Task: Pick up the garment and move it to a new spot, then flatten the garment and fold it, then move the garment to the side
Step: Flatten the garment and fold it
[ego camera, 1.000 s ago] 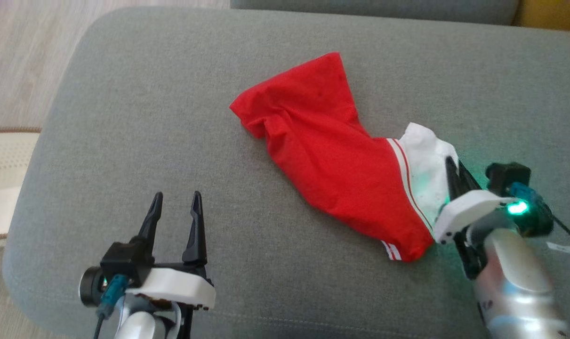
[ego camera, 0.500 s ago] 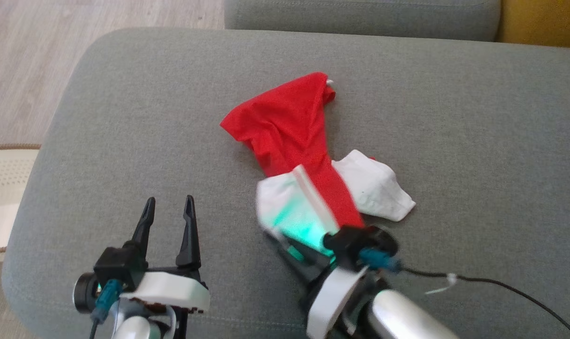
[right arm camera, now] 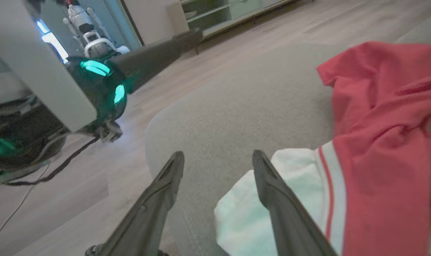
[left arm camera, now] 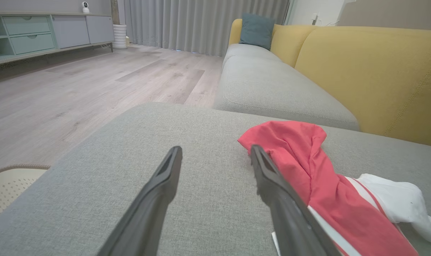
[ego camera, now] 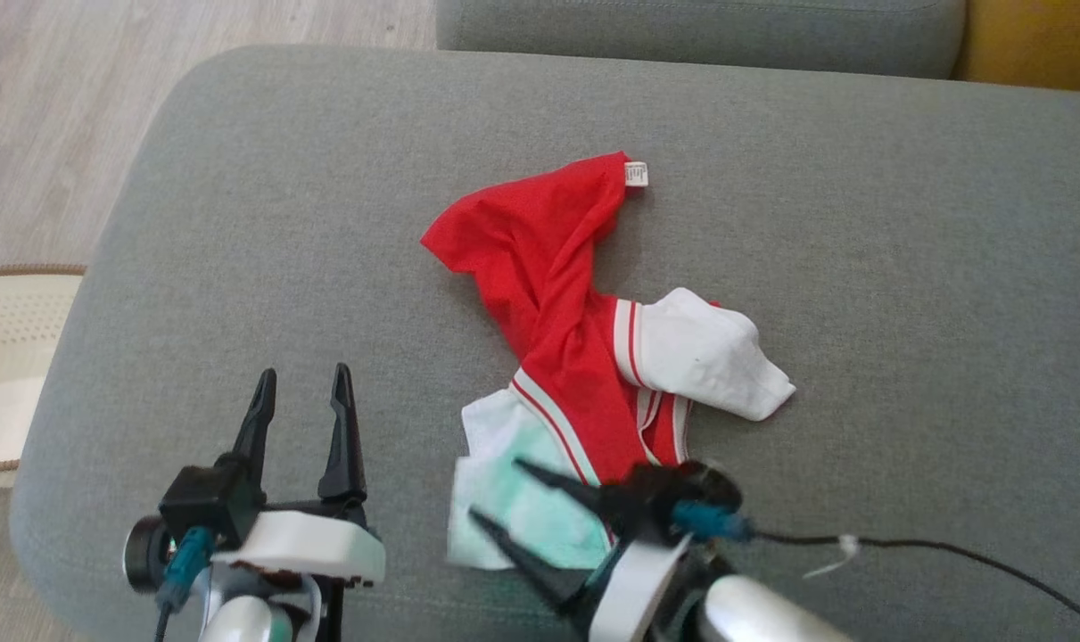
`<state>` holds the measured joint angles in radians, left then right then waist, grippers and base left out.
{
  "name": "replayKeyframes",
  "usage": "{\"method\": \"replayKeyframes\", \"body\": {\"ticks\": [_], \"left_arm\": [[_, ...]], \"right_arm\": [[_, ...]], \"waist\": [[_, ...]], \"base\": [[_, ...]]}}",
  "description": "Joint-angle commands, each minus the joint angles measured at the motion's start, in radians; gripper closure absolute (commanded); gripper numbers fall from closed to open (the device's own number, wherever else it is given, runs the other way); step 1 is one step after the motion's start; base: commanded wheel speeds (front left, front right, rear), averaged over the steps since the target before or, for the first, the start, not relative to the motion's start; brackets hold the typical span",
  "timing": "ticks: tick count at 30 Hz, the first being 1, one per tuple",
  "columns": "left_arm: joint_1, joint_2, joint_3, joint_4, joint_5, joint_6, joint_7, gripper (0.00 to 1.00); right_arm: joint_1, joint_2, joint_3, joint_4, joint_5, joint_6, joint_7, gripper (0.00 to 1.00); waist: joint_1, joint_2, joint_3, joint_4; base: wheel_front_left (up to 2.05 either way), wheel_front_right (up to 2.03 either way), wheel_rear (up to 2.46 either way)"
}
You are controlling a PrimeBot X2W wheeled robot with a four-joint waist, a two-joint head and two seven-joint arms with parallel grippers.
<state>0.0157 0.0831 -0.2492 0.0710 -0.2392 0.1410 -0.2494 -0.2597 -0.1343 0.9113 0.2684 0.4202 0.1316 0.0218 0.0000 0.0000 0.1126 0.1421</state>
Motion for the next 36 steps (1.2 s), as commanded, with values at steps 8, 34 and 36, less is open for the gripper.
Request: {"method": "replayKeyframes", "body": {"ticks": [8, 34, 36], "left_arm": [[-0.031, -0.004, 0.034, -0.025, 0.002, 0.004, -0.012, 0.00], [-0.074, -0.017, 0.040, -0.027, 0.015, -0.011, -0.012, 0.00], [-0.073, -0.017, 0.040, -0.026, 0.016, -0.011, -0.012, 0.00]], "right_arm": [[-0.004, -0.004, -0.301, -0.042, -0.115, -0.001, -0.019, 0.00], [-0.239, -0.018, -0.356, 0.411, -0.071, -0.001, 0.042, 0.81], [-0.249, -0.020, -0.343, 0.419, -0.055, -0.001, 0.035, 1.00]], "waist": [[0.0000, 0.0000, -0.001, -0.020], [0.0000, 0.0000, 0.079, 0.024], [0.0000, 0.0000, 0.078, 0.023]], "base": [[0.00, 0.00, 0.00], [0.00, 0.00, 0.00], [0.00, 0.00, 0.00]]}}
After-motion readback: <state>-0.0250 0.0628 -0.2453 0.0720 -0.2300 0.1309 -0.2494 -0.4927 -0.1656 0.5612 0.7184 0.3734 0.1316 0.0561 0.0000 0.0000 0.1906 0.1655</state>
